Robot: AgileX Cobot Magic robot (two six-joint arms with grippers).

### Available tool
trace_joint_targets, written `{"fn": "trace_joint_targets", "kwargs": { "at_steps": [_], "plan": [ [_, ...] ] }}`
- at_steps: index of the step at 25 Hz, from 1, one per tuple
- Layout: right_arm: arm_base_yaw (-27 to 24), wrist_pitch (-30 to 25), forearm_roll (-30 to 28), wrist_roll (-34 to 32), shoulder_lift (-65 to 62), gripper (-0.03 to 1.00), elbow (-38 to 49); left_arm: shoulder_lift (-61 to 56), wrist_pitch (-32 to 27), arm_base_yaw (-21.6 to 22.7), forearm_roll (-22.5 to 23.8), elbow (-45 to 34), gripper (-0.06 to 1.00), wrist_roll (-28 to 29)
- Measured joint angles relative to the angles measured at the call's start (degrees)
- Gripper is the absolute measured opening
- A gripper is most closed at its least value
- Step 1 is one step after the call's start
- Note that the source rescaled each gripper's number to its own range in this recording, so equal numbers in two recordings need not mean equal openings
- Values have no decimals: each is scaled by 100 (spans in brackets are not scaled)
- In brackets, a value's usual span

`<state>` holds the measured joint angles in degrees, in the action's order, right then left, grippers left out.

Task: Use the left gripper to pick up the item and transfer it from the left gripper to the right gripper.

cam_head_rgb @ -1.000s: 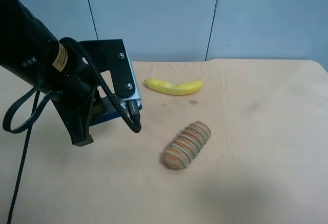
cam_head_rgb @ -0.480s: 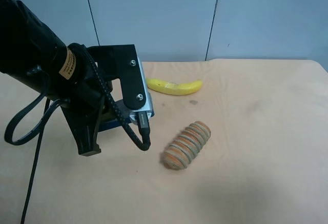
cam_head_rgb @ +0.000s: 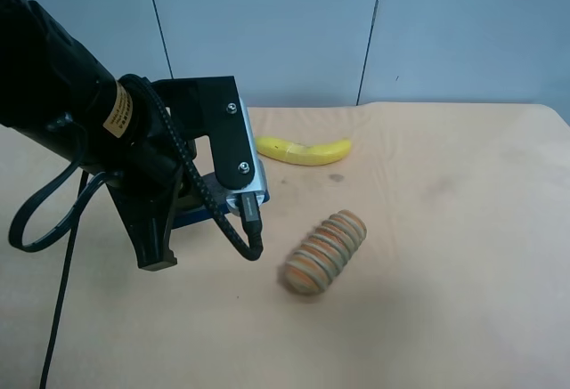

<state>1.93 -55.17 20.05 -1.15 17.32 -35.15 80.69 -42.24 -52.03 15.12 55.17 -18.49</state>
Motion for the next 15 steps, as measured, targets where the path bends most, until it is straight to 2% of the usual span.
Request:
{"fn": "trace_joint_targets", "kwargs": {
  "at_steps": [4, 11, 15],
  "plan": [
    [0, 25, 1163, 703, 1357, 100, -431, 0, 0, 0, -7, 0, 1, 0],
    [0, -1, 4121, 2993, 3413, 100, -547, 0, 160, 0, -7, 0, 1, -1],
    [6, -207, 5232, 4004, 4389, 100, -547, -2, 251, 0, 18, 0, 1, -1]
  ]
}}
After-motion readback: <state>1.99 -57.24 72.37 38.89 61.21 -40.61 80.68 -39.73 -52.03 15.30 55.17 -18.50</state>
